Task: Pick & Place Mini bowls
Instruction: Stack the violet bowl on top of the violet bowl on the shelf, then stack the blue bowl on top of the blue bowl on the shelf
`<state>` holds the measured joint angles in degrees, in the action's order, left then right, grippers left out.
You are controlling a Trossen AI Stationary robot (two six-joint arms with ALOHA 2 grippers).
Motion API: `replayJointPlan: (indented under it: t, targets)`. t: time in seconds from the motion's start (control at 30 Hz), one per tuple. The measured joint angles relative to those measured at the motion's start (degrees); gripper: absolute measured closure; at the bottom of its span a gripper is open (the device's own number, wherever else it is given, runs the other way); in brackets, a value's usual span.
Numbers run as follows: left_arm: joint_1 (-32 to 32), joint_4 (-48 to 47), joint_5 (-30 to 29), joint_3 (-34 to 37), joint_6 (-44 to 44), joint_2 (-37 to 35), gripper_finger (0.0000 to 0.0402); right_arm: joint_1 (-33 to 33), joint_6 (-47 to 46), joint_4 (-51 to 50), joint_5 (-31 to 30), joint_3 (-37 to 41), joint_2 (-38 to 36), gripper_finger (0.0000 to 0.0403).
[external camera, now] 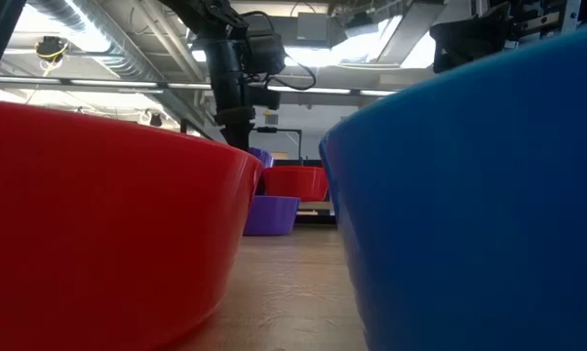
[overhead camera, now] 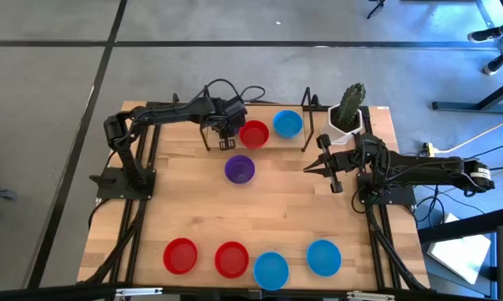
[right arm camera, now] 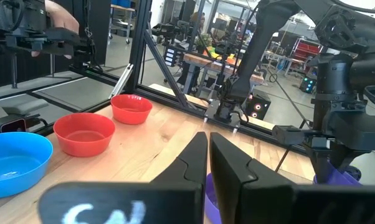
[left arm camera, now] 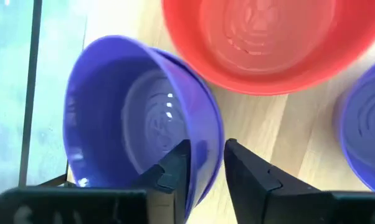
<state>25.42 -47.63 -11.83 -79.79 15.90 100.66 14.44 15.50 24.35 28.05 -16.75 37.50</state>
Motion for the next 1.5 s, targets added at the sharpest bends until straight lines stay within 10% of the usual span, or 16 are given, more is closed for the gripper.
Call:
replayJointPlan:
  t: [0.77, 0.97, 1.13, 1.5]
  targets:
    - [-7.45, -7.49, -8.12, -3.2, 6.48, -4.73, 0.0256, 0.0, 0.01, -0.01, 0.0, 0.0, -0.02, 0.0382]
    - [-10.51, -13.45, 4.18, -3.2, 7.85, -17.23, 0.029, 0.0, -0.01, -0.01, 0.0, 0.0, -0.02, 0.0382]
    - [-8.02, 5.32, 21.82, 12.77, 11.29, -35.85, 0.0348, 0.0, -0.01, -0.29, 0.02, 0.0, -0.02, 0.0382]
    - [2.69, 55.84, 17.87, 51.17, -0.34, -62.72, 0.0399, 0.0, 0.23, -0.25, 0.0, 0.0, -0.02, 0.0382]
